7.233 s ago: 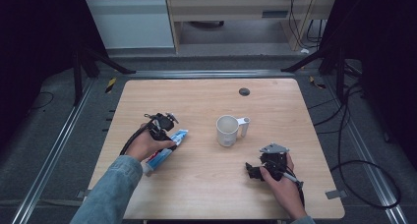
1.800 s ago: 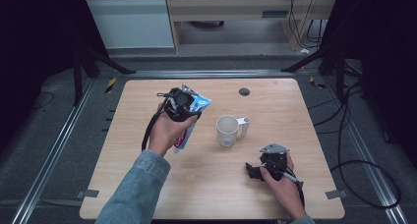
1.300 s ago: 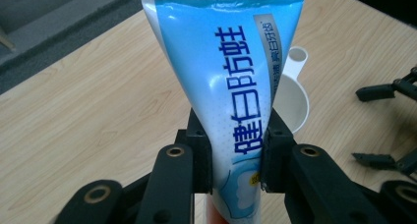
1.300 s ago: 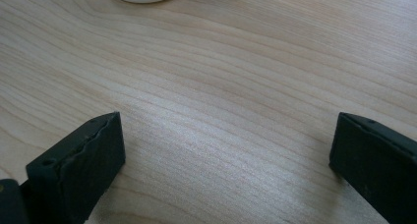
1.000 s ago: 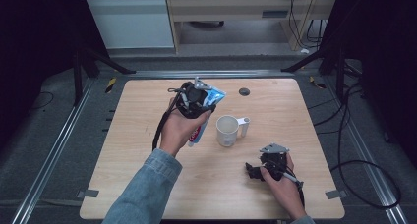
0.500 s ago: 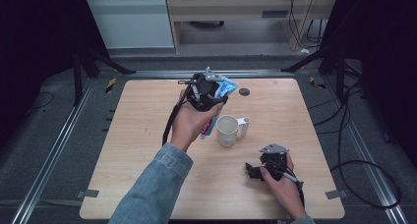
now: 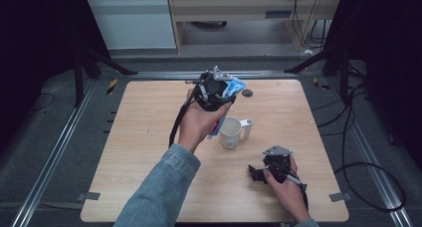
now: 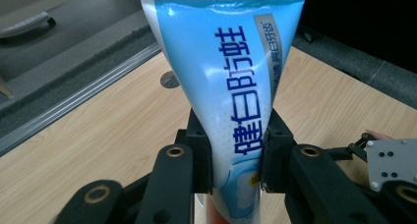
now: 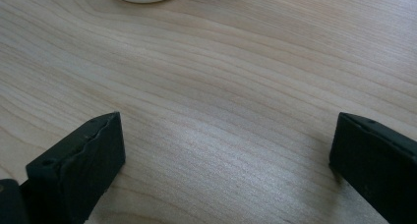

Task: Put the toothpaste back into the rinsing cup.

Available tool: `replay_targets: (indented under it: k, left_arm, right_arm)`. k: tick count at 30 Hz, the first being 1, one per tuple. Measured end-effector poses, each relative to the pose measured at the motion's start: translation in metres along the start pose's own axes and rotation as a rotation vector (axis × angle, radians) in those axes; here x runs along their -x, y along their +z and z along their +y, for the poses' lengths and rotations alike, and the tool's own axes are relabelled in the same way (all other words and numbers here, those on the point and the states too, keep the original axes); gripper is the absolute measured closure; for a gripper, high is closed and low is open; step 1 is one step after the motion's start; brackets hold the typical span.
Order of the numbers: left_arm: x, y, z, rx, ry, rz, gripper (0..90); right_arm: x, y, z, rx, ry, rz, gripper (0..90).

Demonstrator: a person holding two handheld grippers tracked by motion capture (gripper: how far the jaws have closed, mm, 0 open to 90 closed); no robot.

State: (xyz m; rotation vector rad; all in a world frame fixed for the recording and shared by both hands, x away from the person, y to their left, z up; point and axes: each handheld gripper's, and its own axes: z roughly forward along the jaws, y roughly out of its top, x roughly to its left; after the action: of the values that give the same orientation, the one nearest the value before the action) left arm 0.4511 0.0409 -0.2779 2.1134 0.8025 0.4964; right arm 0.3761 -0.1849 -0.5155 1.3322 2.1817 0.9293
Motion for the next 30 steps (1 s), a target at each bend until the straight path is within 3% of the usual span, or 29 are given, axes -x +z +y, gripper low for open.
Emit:
replay_targets:
  k: [18,23,30]
  left_arm:
    - [0.009,0.006,0.007,0.051,-0.008,0.022,71.2]
    - [0.015,0.005,0.007,0.082,0.006,0.082,71.2]
    - [0.022,0.003,0.003,0.145,-0.025,0.113,71.2]
  right_arm:
    - [0.000,0.000,0.000,0.000,-0.003,-0.001,0.5]
    - [0.000,0.000,0.000,0.000,0.000,0.001,0.5]
    - [0.000,0.000,0.000,0.001,0.000,0.001,0.5]
